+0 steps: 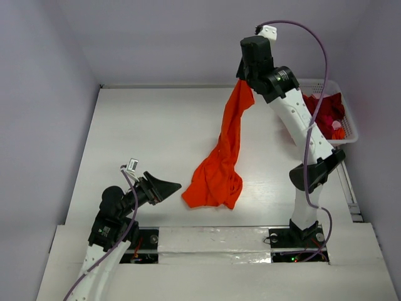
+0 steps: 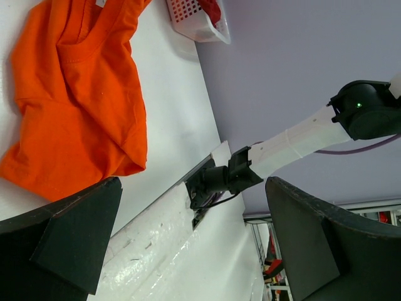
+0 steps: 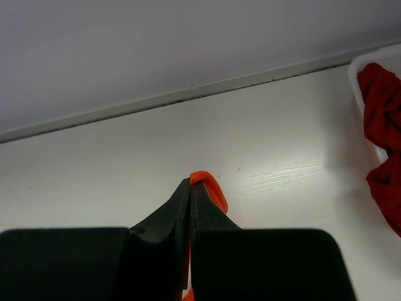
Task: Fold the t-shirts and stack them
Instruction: Flatten out the tshirt
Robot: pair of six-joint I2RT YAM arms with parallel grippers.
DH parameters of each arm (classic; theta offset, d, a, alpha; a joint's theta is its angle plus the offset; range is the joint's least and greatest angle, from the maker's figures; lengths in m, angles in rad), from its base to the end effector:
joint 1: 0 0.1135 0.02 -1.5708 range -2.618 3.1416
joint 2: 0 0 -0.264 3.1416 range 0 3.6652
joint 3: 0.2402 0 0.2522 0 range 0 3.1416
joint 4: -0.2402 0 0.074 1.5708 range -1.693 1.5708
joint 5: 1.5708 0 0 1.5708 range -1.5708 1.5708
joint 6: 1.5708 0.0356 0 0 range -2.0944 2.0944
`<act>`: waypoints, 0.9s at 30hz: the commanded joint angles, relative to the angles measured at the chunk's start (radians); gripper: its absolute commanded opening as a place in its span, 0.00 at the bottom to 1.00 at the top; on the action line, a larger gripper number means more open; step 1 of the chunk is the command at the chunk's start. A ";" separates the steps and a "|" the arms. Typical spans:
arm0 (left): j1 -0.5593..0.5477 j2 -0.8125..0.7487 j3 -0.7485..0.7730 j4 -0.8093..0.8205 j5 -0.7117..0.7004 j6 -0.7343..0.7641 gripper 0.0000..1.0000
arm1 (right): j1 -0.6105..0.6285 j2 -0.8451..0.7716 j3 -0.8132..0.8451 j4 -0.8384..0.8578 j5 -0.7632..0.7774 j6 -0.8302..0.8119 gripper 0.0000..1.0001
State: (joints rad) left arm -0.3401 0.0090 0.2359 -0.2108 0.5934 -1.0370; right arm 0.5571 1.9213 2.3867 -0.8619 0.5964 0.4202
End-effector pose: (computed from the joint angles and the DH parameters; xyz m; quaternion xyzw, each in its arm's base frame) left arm 0.0732 -0.0470 0.2311 -0.0331 0.7016 -0.5915 0.3960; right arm 0.3484 0.1935 0.4850 0.1080 0.8050 0.0326 0.5824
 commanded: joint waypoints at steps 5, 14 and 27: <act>-0.005 -0.116 0.045 0.016 0.017 -0.003 0.99 | -0.071 0.016 0.002 -0.063 0.121 0.106 0.00; -0.005 -0.122 0.030 -0.015 0.013 0.005 0.99 | -0.103 -0.001 -0.077 -0.052 0.154 0.153 0.00; -0.005 -0.127 0.034 -0.053 0.017 0.009 0.99 | -0.213 0.054 -0.050 -0.078 0.128 0.176 0.00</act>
State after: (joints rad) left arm -0.3401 0.0090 0.2466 -0.2756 0.5938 -1.0370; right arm 0.3725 1.9503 2.2967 -0.9371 0.7139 0.5732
